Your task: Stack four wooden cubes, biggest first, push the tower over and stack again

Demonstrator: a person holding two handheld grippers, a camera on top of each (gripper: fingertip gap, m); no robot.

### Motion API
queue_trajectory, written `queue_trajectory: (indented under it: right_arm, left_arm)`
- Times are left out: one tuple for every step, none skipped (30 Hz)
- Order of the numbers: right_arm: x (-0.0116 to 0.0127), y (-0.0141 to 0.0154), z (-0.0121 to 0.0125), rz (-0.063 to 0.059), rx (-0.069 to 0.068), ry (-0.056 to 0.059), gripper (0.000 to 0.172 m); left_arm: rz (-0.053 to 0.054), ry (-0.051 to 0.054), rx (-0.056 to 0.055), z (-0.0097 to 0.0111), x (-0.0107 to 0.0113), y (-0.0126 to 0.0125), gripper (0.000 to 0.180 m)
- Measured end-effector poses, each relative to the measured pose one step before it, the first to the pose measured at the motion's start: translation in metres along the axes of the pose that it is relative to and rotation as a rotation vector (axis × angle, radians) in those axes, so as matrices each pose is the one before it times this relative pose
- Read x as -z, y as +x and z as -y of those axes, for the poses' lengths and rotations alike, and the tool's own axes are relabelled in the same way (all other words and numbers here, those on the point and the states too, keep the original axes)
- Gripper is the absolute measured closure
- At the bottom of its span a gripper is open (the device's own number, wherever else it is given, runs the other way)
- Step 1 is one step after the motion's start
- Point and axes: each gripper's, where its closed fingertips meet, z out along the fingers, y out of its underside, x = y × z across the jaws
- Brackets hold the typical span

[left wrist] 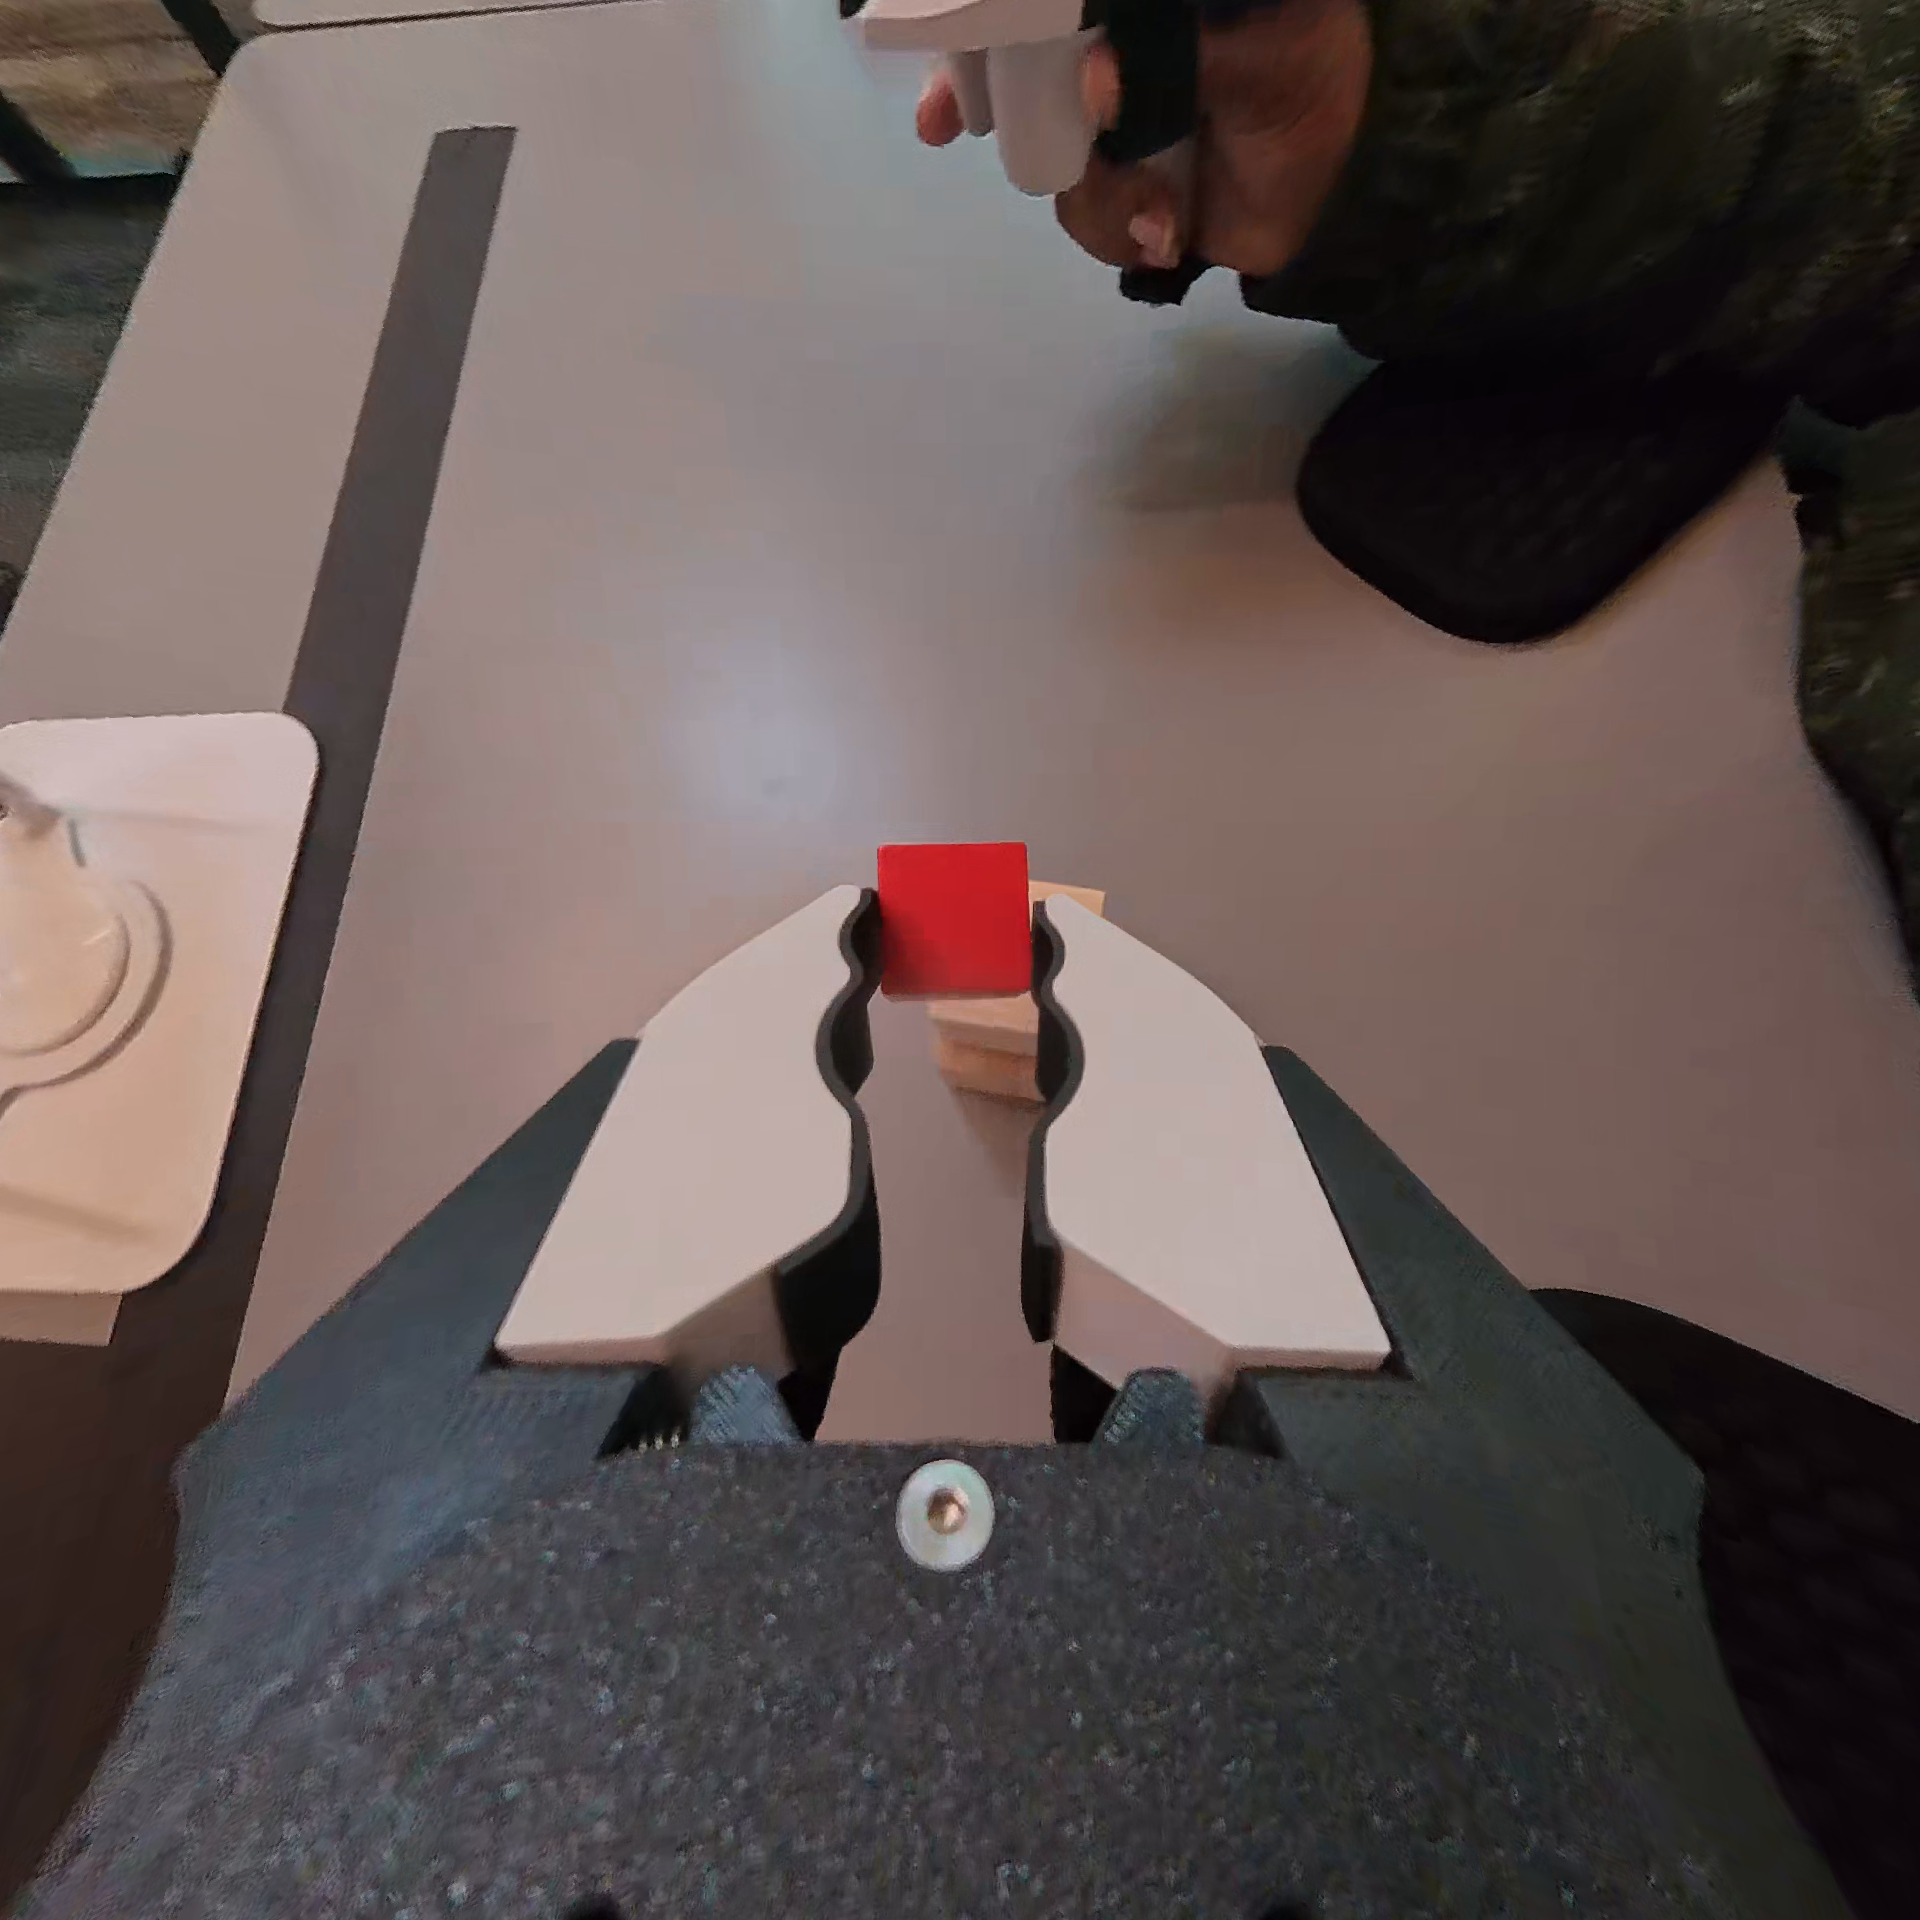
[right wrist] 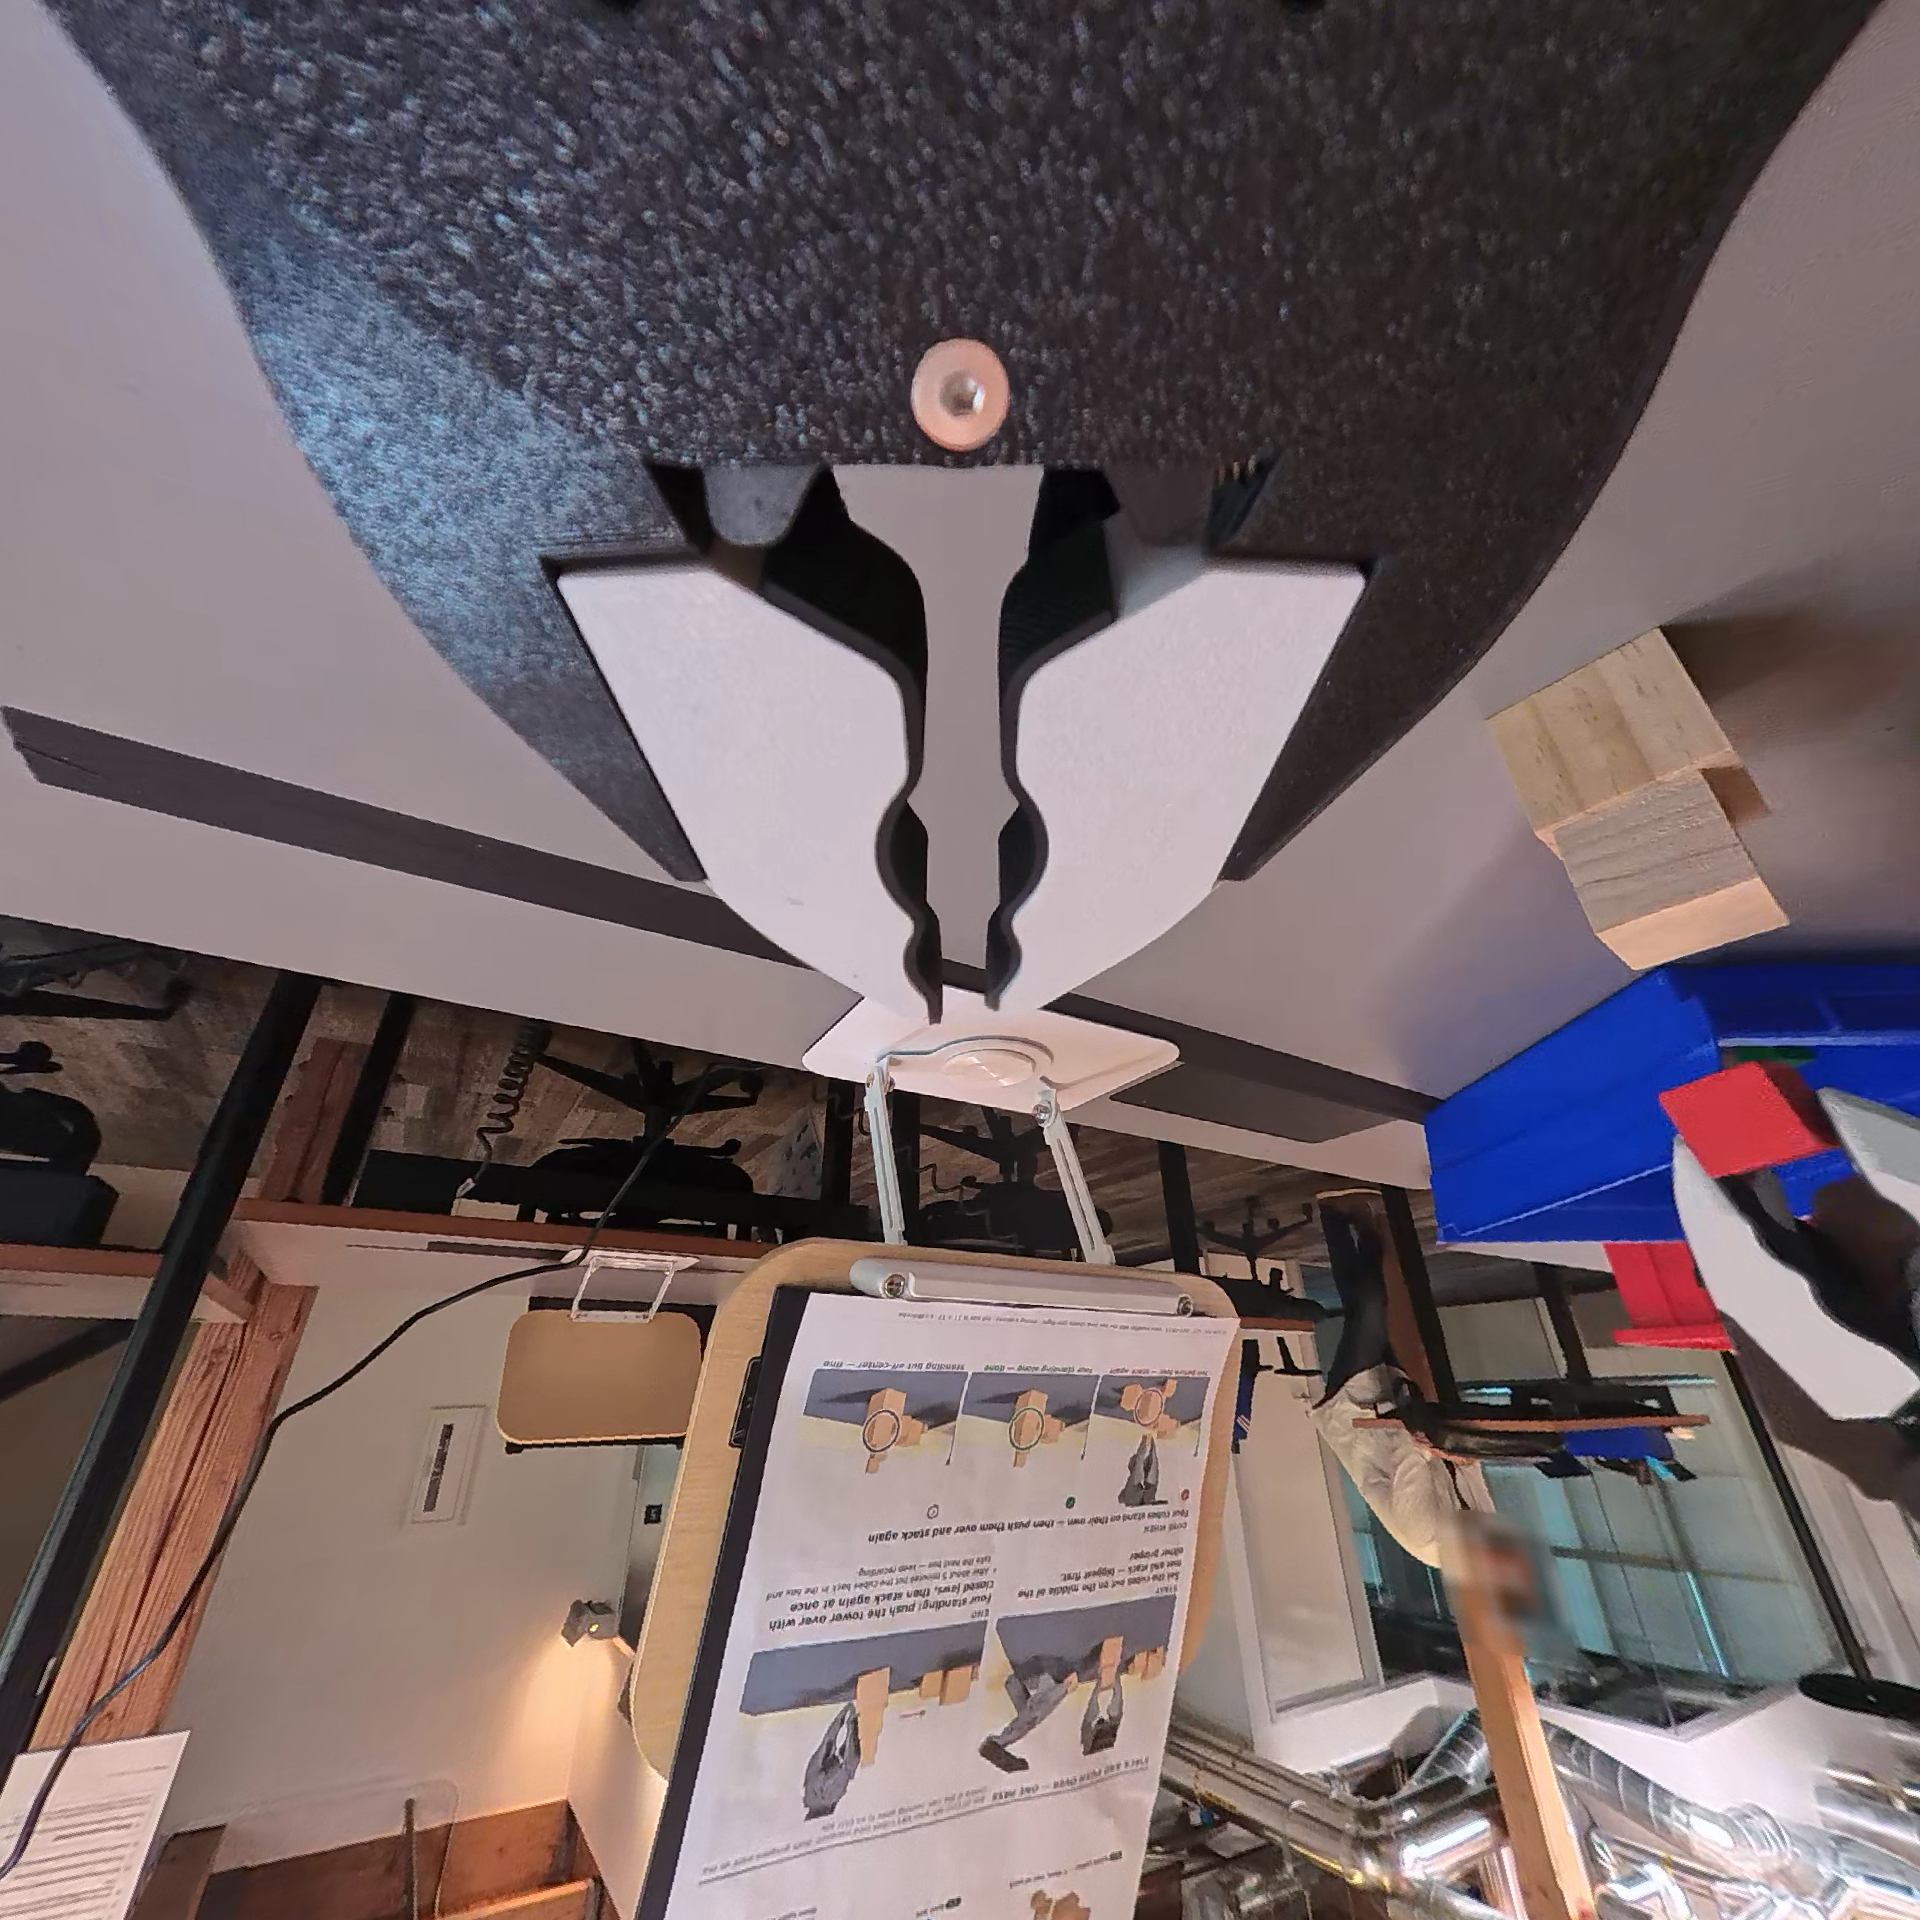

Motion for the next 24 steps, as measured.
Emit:
queue_trajectory:
  right_arm:
    - [0.00022, 0.00016, 0.00044, -0.0011, 0.0009, 0.0016, 0.164]
    - [0.00018, 0.00010, 0.00058, 0.0001, 0.0003, 0.0020, 0.164]
    - [0.00026, -0.00010, 0.00061, 0.0000, 0.0002, 0.0021, 0.165]
    - [0.00010, -0.00006, 0.00042, -0.0006, 0.0008, 0.0015, 0.165]
    - [0.00013, 0.00001, 0.00034, 0.0000, 0.0009, 0.0009, 0.165]
    - [0.00005, -0.00014, 0.00036, 0.0002, 0.0002, 0.0012, 0.166]
    - [0.00011, 0.00008, 0.00028, 0.0001, 0.0000, 0.0012, 0.166]
    - [0.00014, -0.00008, 0.00032, 0.0001, -0.0001, 0.0008, 0.167]
    - [0.00008, 0.00003, 0.00021, -0.0001, 0.0001, 0.0008, 0.167]
    - [0.00008, 0.00003, 0.00020, 0.0001, 0.0005, 0.0007, 0.168]
    - [0.00004, -0.00009, 0.00008, 0.0005, 0.0006, 0.0006, 0.168]
    - [-0.00001, -0.00022, 0.00004, 0.0008, 0.0004, 0.0003, 0.169]
    - [-0.00004, -0.00014, -0.00005, 0.0007, 0.0005, -0.0003, 0.169]
    - [-0.00012, -0.00010, -0.00034, 0.0003, 0.0004, -0.0009, 0.169]
    - [-0.00017, -0.00011, -0.00039, 0.0006, -0.0002, -0.0012, 0.169]
    - [-0.00025, -0.00015, -0.00039, 0.0012, -0.0005, -0.0012, 0.169]
    - [-0.00021, -0.00021, -0.00023, 0.0014, -0.0002, -0.0008, 0.169]
    - [-0.00005, -0.00017, -0.00003, 0.0011, 0.0006, -0.0002, 0.169]
    - [-0.00003, -0.00011, 0.00015, 0.0004, 0.0012, 0.0004, 0.169]
    - [0.00010, -0.00006, 0.00019, -0.0002, 0.0007, 0.0006, 0.169]
    - [0.00007, 0.00013, 0.00021, 0.0000, -0.0003, 0.0008, 0.169]
    - [0.00008, 0.00007, 0.00009, 0.0001, -0.0009, 0.0006, 0.169]
    - [0.00004, 0.00006, 0.00005, -0.0003, -0.0007, 0.0003, 0.169]
    - [-0.00002, 0.00010, 0.00001, 0.0001, -0.0004, 0.0001, 0.169]
  left_arm:
    - [-0.0185, -0.0111, -0.0118, 0.00126, -0.00262, 0.00171, 0.153]
    - [-0.0161, -0.0123, -0.0126, 0.00040, -0.00288, 0.00136, 0.153]
    - [-0.0196, -0.0127, -0.0103, -0.00045, -0.00297, 0.00177, 0.153]
    - [-0.0270, -0.0100, -0.0089, -0.00055, -0.00291, 0.00269, 0.153]
    - [-0.0262, -0.0075, -0.0055, -0.00038, -0.00289, 0.00250, 0.153]
    - [-0.0153, -0.0112, -0.0006, -0.00102, -0.00276, 0.00064, 0.153]
    - [-0.0093, -0.0098, 0.0003, -0.00066, -0.00256, -0.00013, 0.153]
    - [-0.0161, -0.0053, 0.0004, 0.00005, -0.00212, 0.00109, 0.153]
    - [-0.0147, -0.0064, 0.0012, 0.00006, -0.00187, 0.00112, 0.153]
    - [-0.0055, -0.0081, -0.0026, 0.00005, -0.00165, 0.00013, 0.153]
    - [-0.0051, -0.0086, -0.0083, -0.00032, -0.00146, 0.00044, 0.153]
    - [-0.0088, -0.0077, -0.0096, -0.00048, -0.00139, 0.00119, 0.153]
    - [-0.0089, -0.0039, -0.0086, -0.00026, -0.00140, 0.00135, 0.153]
    - [-0.0096, -0.0030, -0.0069, -0.00064, -0.00129, 0.00145, 0.153]
    - [-0.0057, -0.0085, -0.0005, -0.00160, -0.00133, 0.00068, 0.153]
    - [-0.0056, -0.0141, 0.0022, -0.00269, -0.00152, 0.00035, 0.153]
    - [-0.0080, -0.0141, -0.0001, -0.00307, -0.00157, 0.00057, 0.153]
    - [-0.0062, -0.0074, -0.0019, -0.00238, -0.00153, 0.00050, 0.153]
    - [-0.0024, -0.0025, 0.0007, -0.00157, -0.00137, -0.00010, 0.153]
    - [-0.0051, -0.0041, 0.0021, -0.00169, -0.00132, 0.00035, 0.153]
    - [-0.0028, -0.0041, -0.0007, -0.00155, -0.00133, 0.00034, 0.153]
    - [0.0073, 0.0002, -0.0042, -0.00110, -0.00131, -0.00080, 0.153]
    - [0.0083, 0.0083, -0.0073, 0.00027, -0.00086, -0.00070, 0.153]
    - [-0.0036, 0.0150, -0.0055, 0.00122, -0.00024, 0.00082, 0.153]
